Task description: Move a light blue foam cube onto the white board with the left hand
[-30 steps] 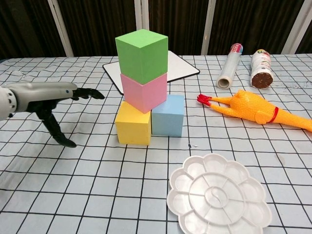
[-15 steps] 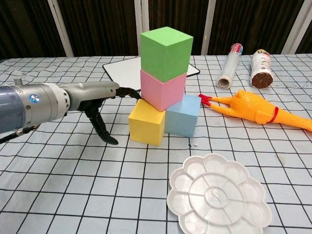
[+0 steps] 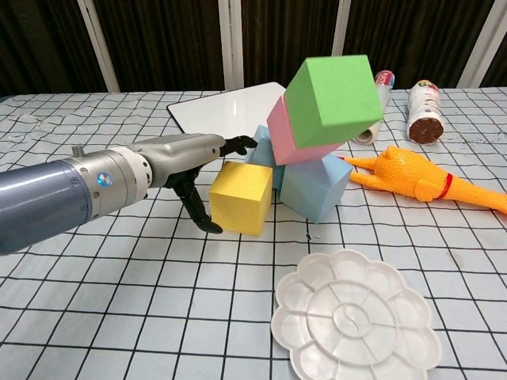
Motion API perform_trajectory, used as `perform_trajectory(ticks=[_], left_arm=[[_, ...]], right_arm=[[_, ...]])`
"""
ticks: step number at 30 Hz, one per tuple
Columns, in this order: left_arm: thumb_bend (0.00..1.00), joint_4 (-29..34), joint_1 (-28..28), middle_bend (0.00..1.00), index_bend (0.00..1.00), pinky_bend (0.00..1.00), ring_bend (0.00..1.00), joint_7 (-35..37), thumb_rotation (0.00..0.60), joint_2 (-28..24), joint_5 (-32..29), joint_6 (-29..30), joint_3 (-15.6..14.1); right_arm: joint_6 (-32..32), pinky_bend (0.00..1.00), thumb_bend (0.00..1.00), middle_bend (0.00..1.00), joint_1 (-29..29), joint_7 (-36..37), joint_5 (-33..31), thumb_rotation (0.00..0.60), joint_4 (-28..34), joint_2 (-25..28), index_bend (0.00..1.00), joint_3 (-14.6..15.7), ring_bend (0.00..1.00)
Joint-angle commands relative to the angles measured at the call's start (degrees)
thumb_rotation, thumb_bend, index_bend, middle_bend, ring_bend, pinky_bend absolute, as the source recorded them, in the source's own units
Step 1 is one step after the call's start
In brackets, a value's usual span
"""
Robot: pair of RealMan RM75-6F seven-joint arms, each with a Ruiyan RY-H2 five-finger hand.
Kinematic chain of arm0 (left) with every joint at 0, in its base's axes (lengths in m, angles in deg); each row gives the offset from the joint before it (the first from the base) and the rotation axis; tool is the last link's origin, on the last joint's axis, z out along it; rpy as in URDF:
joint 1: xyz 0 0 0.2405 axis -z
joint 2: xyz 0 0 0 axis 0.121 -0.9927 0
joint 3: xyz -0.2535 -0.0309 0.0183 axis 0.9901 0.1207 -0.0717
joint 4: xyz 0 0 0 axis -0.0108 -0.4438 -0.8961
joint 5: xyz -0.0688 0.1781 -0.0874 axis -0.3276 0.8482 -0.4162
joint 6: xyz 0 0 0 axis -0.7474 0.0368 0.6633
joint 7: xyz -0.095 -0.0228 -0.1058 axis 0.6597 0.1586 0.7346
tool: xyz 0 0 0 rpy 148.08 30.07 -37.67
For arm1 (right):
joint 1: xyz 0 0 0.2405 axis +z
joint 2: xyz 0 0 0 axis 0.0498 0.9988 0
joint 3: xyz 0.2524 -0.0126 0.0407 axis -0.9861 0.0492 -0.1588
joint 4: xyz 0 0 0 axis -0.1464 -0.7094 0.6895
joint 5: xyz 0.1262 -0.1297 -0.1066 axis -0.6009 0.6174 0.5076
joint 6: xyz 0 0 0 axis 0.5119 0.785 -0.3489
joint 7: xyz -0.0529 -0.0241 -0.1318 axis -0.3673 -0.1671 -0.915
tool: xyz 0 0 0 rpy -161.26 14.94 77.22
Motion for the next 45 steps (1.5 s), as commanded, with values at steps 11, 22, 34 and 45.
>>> perform_trajectory(ticks=[11,22,34,45], left_arm=[[0.45,-2.96,-0.75,0.46,0.17,0.54,0.48,0.93,0.600,1.18,6.69,3.60,-0.84],[0.48,-11.86,-4.14,0.46,0.19,0.57,0.51,2.08,0.600,-1.85,25.99,17.23,-4.73],[0.47,-30.72,-8.96,0.44,0.19,0.55,0.49,2.99,0.600,-5.44,34.54,23.46,-7.43],[0.44,-29.00,-11.07,0.41,0.18,0.53,0.44,20.30,0.600,-5.11,27.82,13.02,-4.09]], right_arm=[[-0.47,0.04,0.03,0.07,0.20,0.56,0.08,0.600,-0.10,0.15,0.11,0.15,0.13],[-1.11,0.04,0.03,0.07,0.44,0.51,-0.06,0.600,0.01,0.14,0.11,0.30,0.13],[-1.78,0.04,0.03,0.07,0.75,-0.87,-0.20,0.600,0.34,-0.30,0.11,0.57,0.13],[-2.04,0.04,0.03,0.07,0.93,-1.34,-0.38,0.600,0.29,-0.51,0.11,0.58,0.13]])
